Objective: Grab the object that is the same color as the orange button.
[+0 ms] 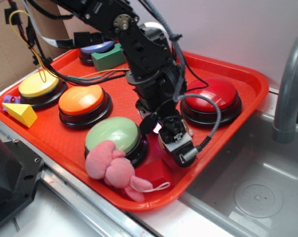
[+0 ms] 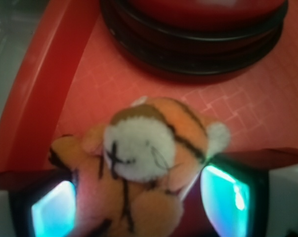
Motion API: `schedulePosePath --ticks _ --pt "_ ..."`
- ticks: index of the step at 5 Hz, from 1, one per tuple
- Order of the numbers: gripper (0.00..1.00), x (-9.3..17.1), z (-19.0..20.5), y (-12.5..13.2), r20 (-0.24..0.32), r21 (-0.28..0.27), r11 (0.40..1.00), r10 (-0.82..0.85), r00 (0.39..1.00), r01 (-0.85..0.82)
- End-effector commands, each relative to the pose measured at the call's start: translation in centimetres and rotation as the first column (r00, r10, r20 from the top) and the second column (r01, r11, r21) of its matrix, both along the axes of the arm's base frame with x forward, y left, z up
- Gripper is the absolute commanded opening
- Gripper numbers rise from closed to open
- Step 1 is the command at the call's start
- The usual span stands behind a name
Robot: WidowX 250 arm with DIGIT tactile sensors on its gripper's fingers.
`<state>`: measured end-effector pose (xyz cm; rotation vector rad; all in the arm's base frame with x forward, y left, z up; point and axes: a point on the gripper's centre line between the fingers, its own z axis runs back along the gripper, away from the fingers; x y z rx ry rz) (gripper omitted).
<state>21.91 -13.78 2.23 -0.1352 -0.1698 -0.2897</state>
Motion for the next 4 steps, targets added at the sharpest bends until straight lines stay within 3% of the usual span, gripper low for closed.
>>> schedulePosePath --ticks 1,3,4 --pt "0.00 0.2 0.7 -0.1 0.021 -0.016 1.000 0.027 0.999 -0.027" --pt "0.00 0.5 4.1 1.5 0.043 -0.022 0.993 0.114 0.993 -0.113" --pt "0.00 0.3 7.2 3.8 -0.007 0.001 0.981 0.195 0.981 -0.195"
